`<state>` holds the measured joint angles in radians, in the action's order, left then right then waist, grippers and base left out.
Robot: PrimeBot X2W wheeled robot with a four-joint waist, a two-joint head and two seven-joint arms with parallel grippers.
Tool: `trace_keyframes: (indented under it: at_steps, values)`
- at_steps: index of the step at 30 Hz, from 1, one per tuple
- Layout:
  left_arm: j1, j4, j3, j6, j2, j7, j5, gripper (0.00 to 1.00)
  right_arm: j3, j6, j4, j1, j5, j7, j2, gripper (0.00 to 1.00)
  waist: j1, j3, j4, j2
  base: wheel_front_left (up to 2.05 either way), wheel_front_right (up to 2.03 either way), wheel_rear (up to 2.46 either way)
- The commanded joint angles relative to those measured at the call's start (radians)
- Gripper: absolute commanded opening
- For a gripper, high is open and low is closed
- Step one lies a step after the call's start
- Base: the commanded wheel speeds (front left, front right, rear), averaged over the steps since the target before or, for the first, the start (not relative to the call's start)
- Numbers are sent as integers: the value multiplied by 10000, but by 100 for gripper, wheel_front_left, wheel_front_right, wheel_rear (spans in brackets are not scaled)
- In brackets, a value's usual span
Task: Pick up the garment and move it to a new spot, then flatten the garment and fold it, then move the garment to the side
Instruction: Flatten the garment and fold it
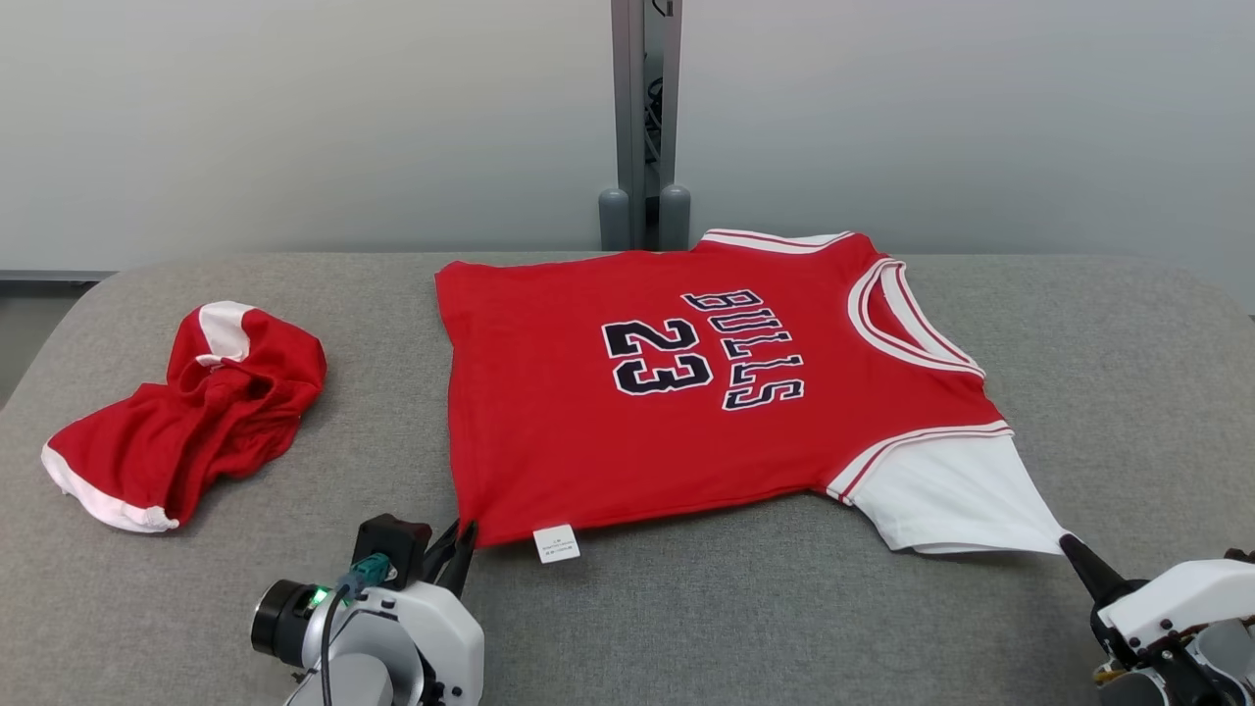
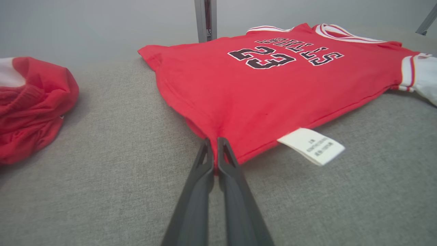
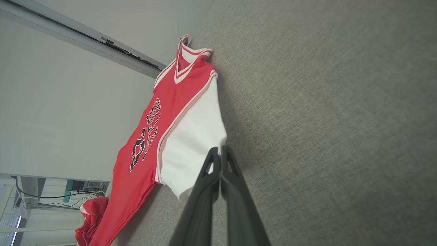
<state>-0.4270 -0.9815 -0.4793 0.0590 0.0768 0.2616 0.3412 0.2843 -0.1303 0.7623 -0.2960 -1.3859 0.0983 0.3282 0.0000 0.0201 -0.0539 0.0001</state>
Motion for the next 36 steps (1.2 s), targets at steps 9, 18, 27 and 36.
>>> trace_keyframes:
  at_steps: [9,18,27,36]
  values:
    - [470,-161,-295,49,240,33,-611,0,156,-7,-355,591,-366,1088,419,0,0,2,108,-1,0,0,0]
    - [654,-558,-912,405,784,27,-1029,0,82,-9,-1260,1222,-1406,3234,1004,0,0,52,-2,-1,0,0,0]
    - [621,-479,-1730,690,1402,-316,-1205,0,-74,-9,-2098,2017,-2610,5490,1890,0,0,173,-237,-1,0,0,0]
    - [926,294,-2860,706,2070,-892,-650,0,102,-7,-2557,2661,-3232,6688,2759,0,0,313,-304,-1,0,0,0]
